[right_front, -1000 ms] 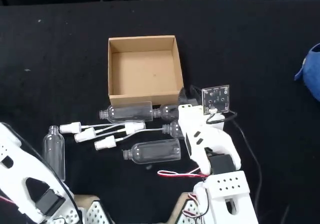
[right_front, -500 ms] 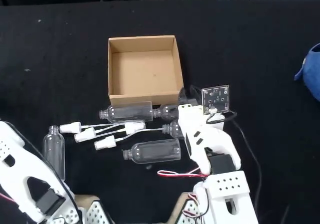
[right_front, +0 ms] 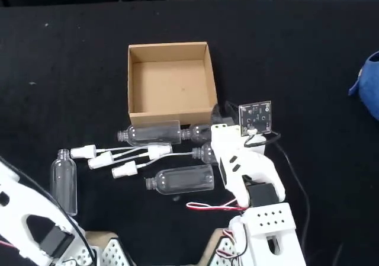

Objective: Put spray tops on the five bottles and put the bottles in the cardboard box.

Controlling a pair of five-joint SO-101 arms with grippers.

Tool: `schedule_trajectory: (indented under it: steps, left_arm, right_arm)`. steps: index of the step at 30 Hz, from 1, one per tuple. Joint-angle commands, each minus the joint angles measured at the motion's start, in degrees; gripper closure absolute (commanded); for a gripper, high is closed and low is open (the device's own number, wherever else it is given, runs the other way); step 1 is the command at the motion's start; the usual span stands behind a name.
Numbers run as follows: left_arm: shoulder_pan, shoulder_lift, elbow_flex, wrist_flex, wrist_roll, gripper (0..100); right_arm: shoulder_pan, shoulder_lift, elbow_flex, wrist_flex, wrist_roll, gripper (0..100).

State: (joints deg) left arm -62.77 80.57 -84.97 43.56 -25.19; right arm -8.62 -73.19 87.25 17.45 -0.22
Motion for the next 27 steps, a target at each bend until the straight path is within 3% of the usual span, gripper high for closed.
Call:
schedule_trajectory:
  steps: [1,8,13,18,27]
  left_arm:
    - [-0.7,-3.0,4.2,-3.8,-2.5,79]
    - [0.0,-2.3,5.5,-3.4,-2.9,79]
    - [2.2,-2.3,5.1,2.1,-2.9,79]
    - [3.5,-2.3,5.5,3.6,-2.9,97]
    - [3.7,-2.1,4.9,11.3,-2.6,97]
  right_arm:
    - [-0.8,-1.1,-0.2,-1.8,0.2,92.8]
    - [-0.8,-1.1,-0.2,-1.8,0.2,92.8]
    - [-0.8,-1.1,-0.2,-1.8,0.2,92.8]
    - [-0.6,-1.1,-0.2,-1.8,0.2,92.8]
    - [-0.7,-1.1,-0.2,-1.8,0.2,92.8]
